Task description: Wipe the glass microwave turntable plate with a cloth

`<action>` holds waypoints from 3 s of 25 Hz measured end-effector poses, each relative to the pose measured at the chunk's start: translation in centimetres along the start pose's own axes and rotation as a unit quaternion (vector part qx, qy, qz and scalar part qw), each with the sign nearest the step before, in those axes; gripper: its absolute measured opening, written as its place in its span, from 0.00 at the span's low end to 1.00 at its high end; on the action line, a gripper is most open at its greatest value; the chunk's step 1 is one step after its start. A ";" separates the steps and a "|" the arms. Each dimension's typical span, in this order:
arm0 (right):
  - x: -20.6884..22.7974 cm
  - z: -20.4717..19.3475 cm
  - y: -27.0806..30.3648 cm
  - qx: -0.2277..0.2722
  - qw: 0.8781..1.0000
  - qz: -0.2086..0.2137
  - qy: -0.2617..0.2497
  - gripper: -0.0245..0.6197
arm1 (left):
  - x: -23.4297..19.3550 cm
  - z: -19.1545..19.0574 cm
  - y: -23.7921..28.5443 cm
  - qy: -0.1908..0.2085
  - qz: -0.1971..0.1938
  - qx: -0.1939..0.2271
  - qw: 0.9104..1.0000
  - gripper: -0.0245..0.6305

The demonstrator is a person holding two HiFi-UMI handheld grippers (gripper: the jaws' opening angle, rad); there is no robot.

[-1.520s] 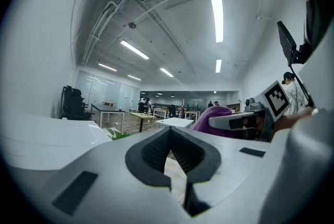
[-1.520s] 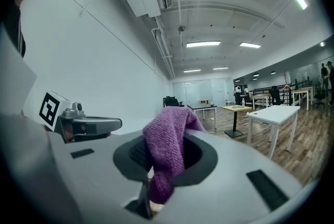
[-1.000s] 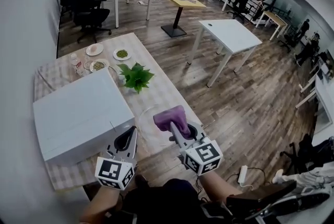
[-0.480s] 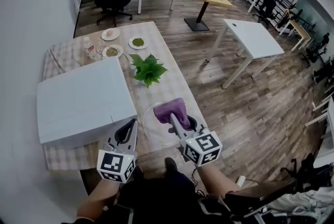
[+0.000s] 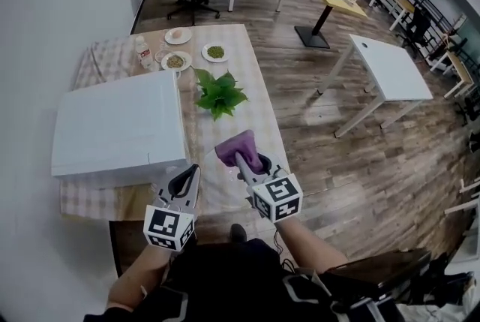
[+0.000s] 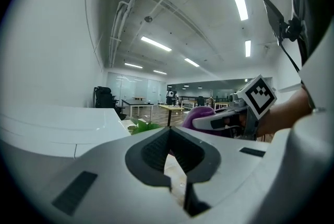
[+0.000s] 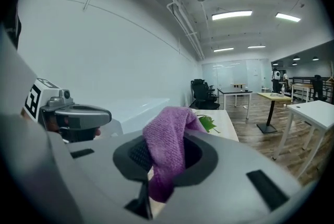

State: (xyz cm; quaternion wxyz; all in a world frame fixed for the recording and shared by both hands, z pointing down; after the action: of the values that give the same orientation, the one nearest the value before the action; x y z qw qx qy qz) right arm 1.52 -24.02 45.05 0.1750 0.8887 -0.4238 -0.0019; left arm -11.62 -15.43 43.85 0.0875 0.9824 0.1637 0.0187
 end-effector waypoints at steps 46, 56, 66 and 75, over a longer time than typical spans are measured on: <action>0.7 -17.8 14.5 -0.228 0.952 0.159 -0.132 0.14 | 5.9 -24.7 5.0 -0.102 0.128 -0.235 0.958 0.05; 3.7 -17.5 12.5 -0.228 0.957 0.136 -0.114 0.14 | 5.9 -24.8 4.9 -0.105 0.123 -0.242 0.957 0.05; 8.9 -17.2 10.3 -0.243 0.965 0.058 -0.076 0.14 | 4.8 -24.5 4.5 -0.136 0.118 -0.228 0.957 0.05; 13.3 -17.7 6.8 -0.251 0.967 -0.015 -0.046 0.15 | 4.4 -22.1 4.1 -0.110 0.081 -0.216 0.967 0.05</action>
State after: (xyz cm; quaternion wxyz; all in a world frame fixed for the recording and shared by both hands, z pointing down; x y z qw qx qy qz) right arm 7.59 -32.51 65.72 0.3726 0.8217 -0.4039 -0.1513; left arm -7.59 -14.14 66.35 0.3129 0.9464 0.0647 -0.0473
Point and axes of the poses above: the fingertips, and each gripper's own axes: y forward along the fingers, x to its right, z out of its top, the point moved 4 cm from there along -y, backward along the fingers, and after that the axes turned 4 degrees about y, right-handed, at the moved point
